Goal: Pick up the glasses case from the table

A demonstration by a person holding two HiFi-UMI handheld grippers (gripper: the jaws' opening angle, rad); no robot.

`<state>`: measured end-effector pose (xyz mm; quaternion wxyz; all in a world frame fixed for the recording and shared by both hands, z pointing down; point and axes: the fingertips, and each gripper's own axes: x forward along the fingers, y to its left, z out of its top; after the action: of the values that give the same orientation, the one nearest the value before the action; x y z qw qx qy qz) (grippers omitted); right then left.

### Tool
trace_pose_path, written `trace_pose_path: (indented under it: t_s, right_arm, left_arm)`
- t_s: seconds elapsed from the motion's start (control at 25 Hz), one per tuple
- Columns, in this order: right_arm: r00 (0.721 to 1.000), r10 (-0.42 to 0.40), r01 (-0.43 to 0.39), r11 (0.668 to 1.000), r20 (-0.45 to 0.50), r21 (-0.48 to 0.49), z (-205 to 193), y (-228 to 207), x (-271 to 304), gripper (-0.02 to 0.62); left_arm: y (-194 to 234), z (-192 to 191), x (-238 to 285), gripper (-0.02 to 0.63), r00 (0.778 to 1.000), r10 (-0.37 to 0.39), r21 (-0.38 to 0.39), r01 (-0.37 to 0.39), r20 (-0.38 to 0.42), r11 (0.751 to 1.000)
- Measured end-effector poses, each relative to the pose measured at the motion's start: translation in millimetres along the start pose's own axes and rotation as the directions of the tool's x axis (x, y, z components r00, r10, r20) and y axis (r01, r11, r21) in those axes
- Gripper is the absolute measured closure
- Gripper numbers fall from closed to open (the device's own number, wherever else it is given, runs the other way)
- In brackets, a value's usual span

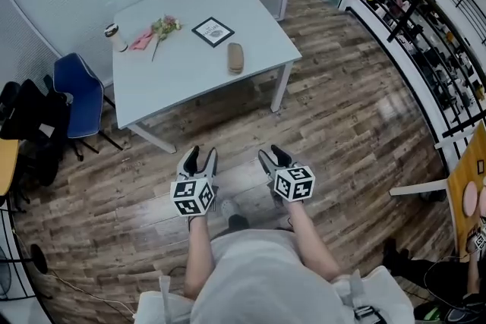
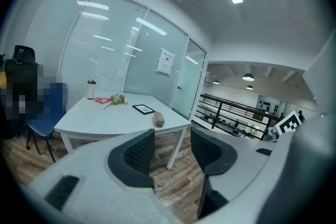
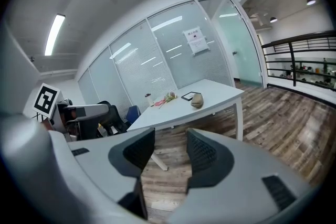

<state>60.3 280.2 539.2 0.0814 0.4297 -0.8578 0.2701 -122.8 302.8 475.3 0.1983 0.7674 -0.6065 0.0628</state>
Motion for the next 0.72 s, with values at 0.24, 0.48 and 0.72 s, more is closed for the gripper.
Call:
trace_pose_path:
  t_s: [0.24, 0.48, 0.72]
  right_arm:
    - [1.000, -0.018, 0.018, 1.000, -0.001, 0.003, 5, 16, 39, 0.407]
    - [0.999, -0.040, 0.040, 0.999, 0.002, 0.030, 4, 26, 63, 0.402]
    - [0.997, -0.072, 0.072, 0.997, 0.000, 0.034, 2, 21, 72, 0.402]
  left_arm:
    - [40, 9, 16, 0.402, 1.000, -0.028, 0.000, 0.028, -0.014, 1.000]
    - [66, 18, 26, 0.391, 0.997, -0.081, -0.001, 0.081, -0.012, 0.997]
    - [79, 17, 34, 0.390, 0.995, -0.100, -0.003, 0.100, -0.007, 0.995]
